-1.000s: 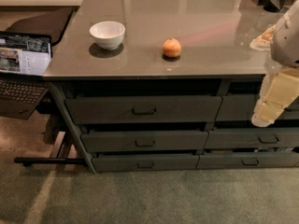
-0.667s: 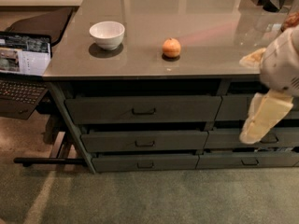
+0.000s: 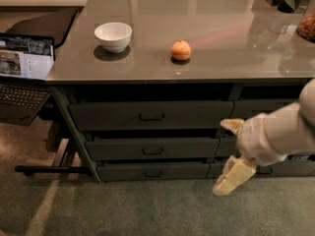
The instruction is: Open middle drawer
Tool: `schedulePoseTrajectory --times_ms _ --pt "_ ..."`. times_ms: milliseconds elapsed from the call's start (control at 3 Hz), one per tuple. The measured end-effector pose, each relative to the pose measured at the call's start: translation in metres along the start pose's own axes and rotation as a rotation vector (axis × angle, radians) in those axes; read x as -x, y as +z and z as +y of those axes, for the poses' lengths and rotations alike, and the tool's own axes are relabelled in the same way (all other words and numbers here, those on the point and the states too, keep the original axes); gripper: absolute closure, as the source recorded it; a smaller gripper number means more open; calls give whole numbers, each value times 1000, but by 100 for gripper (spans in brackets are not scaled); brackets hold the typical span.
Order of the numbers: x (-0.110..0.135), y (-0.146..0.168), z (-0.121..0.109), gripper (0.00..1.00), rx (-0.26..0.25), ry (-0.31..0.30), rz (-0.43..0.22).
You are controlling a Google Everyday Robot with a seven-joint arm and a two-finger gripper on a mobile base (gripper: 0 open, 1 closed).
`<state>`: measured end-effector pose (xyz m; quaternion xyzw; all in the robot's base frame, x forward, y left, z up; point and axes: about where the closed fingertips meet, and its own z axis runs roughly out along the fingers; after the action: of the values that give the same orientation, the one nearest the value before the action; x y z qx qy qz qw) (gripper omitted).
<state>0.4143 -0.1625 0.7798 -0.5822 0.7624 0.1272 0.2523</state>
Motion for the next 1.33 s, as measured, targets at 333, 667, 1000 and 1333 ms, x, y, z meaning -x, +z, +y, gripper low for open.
schedulePoseTrajectory --times_ms 333,667,1000,1333 --pt "2 79 -6 0 30 45 -149" --pt "16 144 -30 0 5 80 -275" --pt "27 208 -60 0 -10 131 -336" --pt "24 214 -62 0 -9 118 -334"
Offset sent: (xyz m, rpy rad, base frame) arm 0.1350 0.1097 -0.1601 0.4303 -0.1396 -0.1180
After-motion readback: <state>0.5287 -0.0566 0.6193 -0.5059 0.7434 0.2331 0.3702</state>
